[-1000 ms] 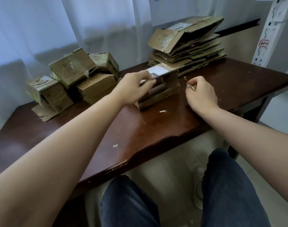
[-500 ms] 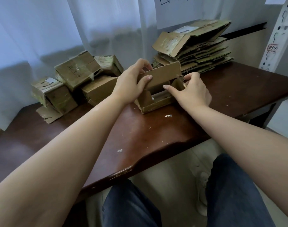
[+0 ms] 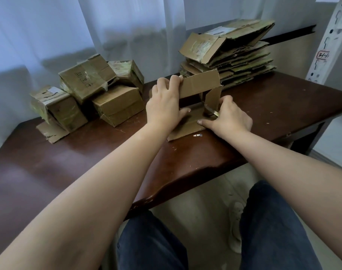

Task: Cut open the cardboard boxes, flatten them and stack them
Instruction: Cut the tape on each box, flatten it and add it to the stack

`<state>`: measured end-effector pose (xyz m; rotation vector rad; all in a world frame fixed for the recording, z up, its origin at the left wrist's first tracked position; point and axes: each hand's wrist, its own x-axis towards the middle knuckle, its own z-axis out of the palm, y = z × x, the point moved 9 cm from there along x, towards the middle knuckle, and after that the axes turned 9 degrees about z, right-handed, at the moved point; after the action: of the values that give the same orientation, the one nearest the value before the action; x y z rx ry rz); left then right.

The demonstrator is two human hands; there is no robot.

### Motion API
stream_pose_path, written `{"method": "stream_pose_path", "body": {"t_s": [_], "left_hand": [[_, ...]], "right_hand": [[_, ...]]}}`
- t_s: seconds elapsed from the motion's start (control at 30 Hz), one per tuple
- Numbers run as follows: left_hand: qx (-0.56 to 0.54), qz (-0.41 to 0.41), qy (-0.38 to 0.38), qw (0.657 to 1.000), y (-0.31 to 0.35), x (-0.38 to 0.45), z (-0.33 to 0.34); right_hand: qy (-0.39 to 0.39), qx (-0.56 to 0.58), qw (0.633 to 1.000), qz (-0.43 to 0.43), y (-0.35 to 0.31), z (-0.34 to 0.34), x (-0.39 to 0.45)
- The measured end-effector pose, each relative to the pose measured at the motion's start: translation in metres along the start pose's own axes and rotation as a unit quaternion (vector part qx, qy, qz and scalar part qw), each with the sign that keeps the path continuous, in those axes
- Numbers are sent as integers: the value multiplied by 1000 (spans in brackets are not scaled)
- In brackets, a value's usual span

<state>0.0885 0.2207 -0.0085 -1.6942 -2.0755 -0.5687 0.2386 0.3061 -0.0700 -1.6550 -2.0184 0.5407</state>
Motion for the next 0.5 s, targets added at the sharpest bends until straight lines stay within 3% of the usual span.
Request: {"method": "stream_pose_path", "body": {"t_s": [0.3, 0.5], "left_hand": [[-146, 99, -71, 982, 5, -2, 7], [-187, 150, -122, 963, -3, -9, -2]], "right_hand": [[64, 116, 991, 2, -2, -19, 4], [46, 176, 983, 5, 7, -25, 4]]}}
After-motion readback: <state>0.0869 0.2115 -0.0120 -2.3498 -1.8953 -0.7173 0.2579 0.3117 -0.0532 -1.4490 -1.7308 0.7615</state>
